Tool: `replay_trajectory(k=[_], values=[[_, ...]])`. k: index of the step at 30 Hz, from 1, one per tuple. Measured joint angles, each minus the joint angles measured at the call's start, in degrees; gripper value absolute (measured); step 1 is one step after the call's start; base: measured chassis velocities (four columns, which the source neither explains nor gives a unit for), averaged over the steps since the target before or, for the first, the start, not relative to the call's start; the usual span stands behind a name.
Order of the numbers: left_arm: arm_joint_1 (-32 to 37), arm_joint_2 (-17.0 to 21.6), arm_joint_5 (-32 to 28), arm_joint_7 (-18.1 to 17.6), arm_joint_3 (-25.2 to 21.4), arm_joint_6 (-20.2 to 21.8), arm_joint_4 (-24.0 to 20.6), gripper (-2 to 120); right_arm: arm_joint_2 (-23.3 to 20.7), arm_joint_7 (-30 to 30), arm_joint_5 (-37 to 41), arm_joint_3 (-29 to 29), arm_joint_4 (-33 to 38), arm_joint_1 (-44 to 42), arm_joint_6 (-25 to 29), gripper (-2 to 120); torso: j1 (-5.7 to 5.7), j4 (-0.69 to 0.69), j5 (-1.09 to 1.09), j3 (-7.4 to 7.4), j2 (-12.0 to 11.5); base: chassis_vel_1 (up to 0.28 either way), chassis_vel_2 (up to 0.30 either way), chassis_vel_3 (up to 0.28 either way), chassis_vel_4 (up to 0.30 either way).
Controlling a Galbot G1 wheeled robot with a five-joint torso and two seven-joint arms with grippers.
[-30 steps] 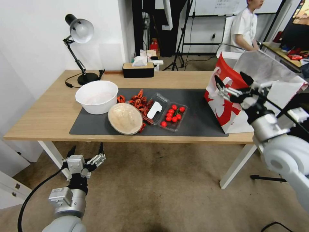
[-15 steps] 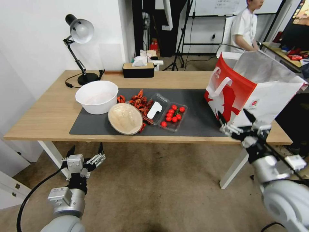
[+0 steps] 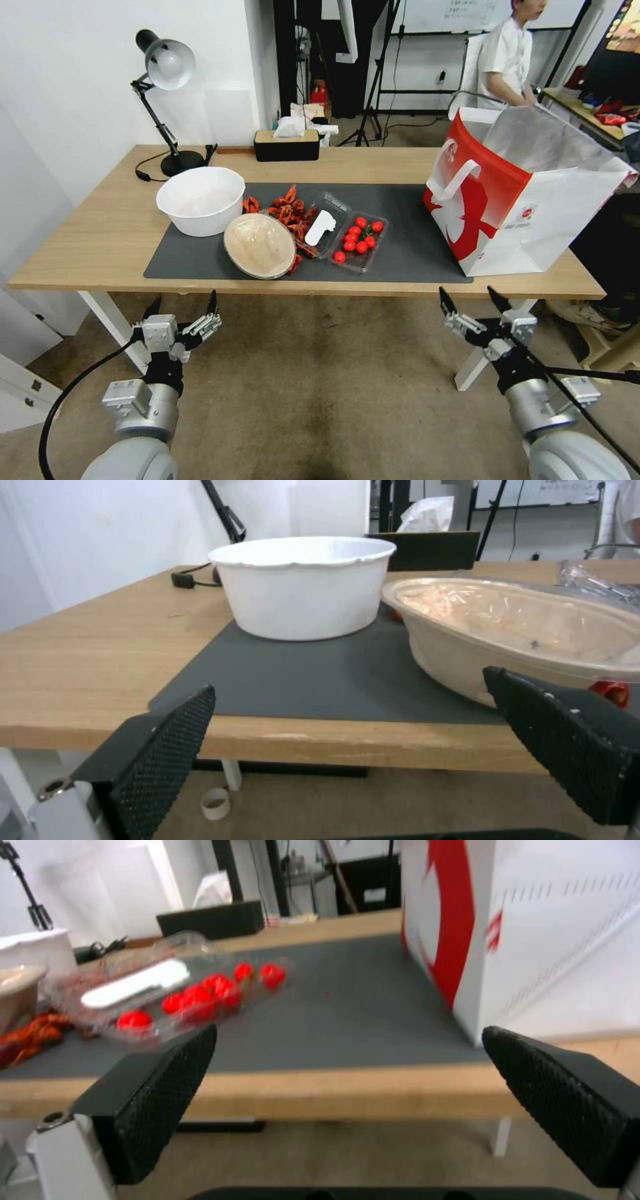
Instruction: Pick up the trash from the table and place it into the takeout bag.
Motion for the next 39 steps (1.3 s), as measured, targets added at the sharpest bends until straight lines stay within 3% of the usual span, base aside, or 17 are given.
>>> replay_trajectory(k=[5,7,8,9,11,13,14,16,20,23,24,30,39], values=[[-0.37,0.61,-4.67,0.17,0.03,2.35,-0.67,100,0.81,-1.2,0.28,-0.81,-1.49,-0.41,0.83,100,0.0,0.0,-0.01,0.0,0.0,0.0,0.0,0.0,0.0],[-0.99,1.28,-8.02,0.11,-0.02,4.55,-1.33,100,0.85,-1.48,0.27,-1.04,-2.03,-0.6,7.66,100,0.0,0.0,0.01,0.0,0.0,0.0,0.0,0.0,0.0],[-0.99,1.28,-8.02,0.11,-0.02,4.55,-1.33,100,0.85,-1.48,0.27,-1.04,-2.03,-0.6,7.66,100,0.0,0.0,0.01,0.0,0.0,0.0,0.0,0.0,0.0],[-1.96,2.11,-11.7,-0.38,-0.19,6.84,-2.02,100,0.84,-1.59,0.25,-1.1,-2.23,-0.73,12.46,100,0.0,0.0,-0.04,0.0,0.0,0.0,0.0,0.0,0.0],[-2.52,2.63,-14.12,-0.85,-0.31,8.28,-2.57,100,0.83,-1.61,0.25,-1.15,-2.33,-0.87,12.55,100,0.0,0.0,-0.01,0.0,0.0,0.0,0.0,0.0,0.0],[-4.39,4.22,-23.95,-2.96,-0.83,13.45,-4.66,100,0.69,-1.58,0.07,-1.08,-2.41,-0.98,12.55,100,0.0,0.0,-0.01,0.0,0.0,0.0,0.0,0.0,0.0],[-4.39,4.22,-23.95,-2.96,-0.83,13.45,-4.66,100,0.69,-1.58,0.07,-1.08,-2.41,-0.98,12.55,100,0.0,0.0,-0.01,0.0,0.0,0.0,0.0,0.0,0.0],[-6.58,5.28,-36.92,-6.44,-1.66,17.86,-5.87,100,0.16,-1.23,-0.65,-1.2,-2.56,-0.47,12.47,100,0.0,-0.01,-0.01,0.0,0.0,0.0,0.0,0.0,0.0],[-7.8,5.72,-43.32,-7.96,-2.23,19.15,-5.76,100,-0.38,-1.11,-0.77,-1.69,-2.67,0.12,12.25,100,0.0,0.01,0.0,0.0,0.0,0.0,0.0,0.0,0.0],[-9.7,6.29,-51.83,-9.98,-3.39,20.47,-4.96,100,-1.01,-1.06,-0.78,-2.16,-2.89,0.53,11.98,100,0.01,0.0,-0.01,0.0,-0.01,0.0,0.0,0.0,0.0],[-11.14,6.5,-57.4,-11.67,-4.41,21.86,-4.41,100,-1.24,-1.07,-0.76,-2.24,-2.99,0.59,11.9,100,0.01,0.0,0.01,0.0,0.0,0.0,0.0,0.0,0.0],[-14.74,7.3,-63.52,-14.48,-5.16,23.35,-2.26,100,-1.33,-1.13,-0.68,-2.32,-3.53,0.55,11.7,100,0.01,-0.01,0.0,0.0,0.0,0.0,0.0,0.0,0.0],[-18.58,8.04,-63.66,-17.08,-4.58,24.97,0.45,100,-1.31,-1.11,-0.81,-3.7,-4.74,1.0,11.42,100,0.01,0.0,0.01,0.0,0.0,0.0,0.0,0.0,0.0]])
